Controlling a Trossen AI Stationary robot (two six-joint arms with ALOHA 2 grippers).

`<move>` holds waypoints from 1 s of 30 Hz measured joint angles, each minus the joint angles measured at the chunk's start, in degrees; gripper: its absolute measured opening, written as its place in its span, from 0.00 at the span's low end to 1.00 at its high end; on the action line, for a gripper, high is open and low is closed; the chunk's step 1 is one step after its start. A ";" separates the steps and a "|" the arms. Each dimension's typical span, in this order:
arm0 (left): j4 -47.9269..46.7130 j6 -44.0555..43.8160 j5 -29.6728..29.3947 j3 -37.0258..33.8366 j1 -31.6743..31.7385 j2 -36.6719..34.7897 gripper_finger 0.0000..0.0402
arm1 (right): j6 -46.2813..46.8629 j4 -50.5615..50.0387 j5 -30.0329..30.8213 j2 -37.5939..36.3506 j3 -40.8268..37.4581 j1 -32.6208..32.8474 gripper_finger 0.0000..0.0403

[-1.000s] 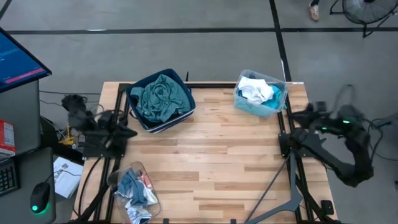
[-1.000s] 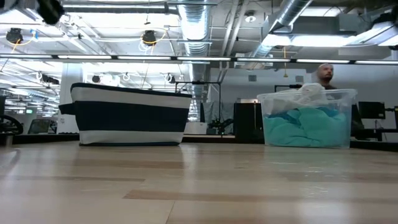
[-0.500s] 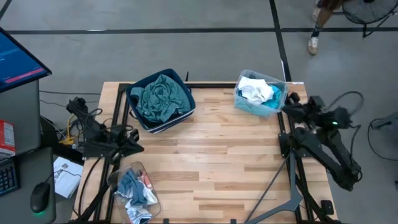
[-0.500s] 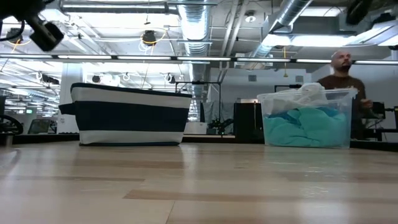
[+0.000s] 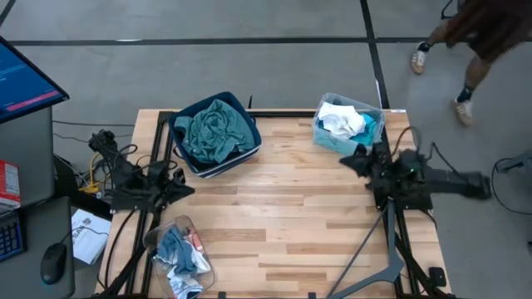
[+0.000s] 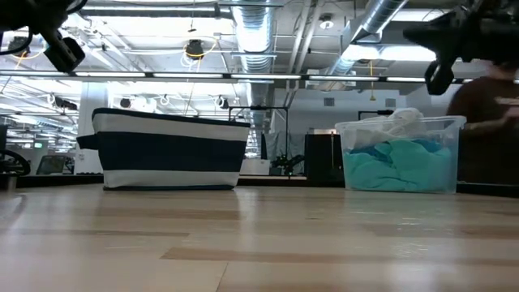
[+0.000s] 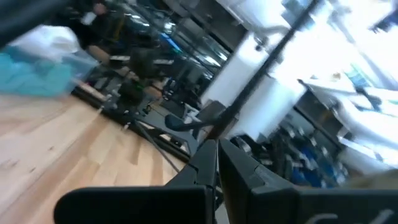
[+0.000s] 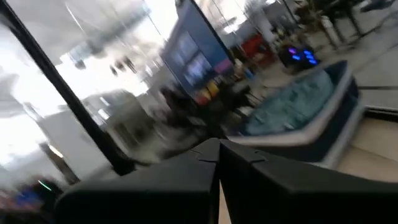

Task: Pick & Place Cloths
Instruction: Return to Home Position

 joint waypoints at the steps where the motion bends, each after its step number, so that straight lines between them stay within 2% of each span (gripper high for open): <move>1: 0.16 1.64 1.72 0.00 0.00 0.00 0.00 | -2.97 0.66 3.82 1.72 -0.34 3.63 0.00; 4: 0.20 8.23 9.81 0.00 0.00 0.00 0.00 | -12.44 0.94 11.44 2.61 -0.74 11.60 0.00; 7: 0.08 9.54 12.04 0.02 0.00 -0.83 0.01 | -17.94 1.31 13.36 2.40 -0.51 14.78 0.00; 12: -3.24 14.00 12.04 0.05 0.00 -3.65 0.01 | -23.75 2.43 13.55 0.05 -1.84 14.59 0.00; 16: -5.75 18.31 7.31 0.07 0.11 -3.72 0.00 | -23.90 5.43 10.82 -2.64 -7.15 14.01 0.00; 23: -11.94 13.35 7.30 -0.29 0.11 -3.74 0.00 | -21.13 -2.33 9.07 -5.76 -7.22 13.75 0.00; 30: -11.18 10.65 8.51 -3.98 0.11 -3.62 0.00 | -21.05 -2.70 9.06 -5.71 -7.24 13.75 0.02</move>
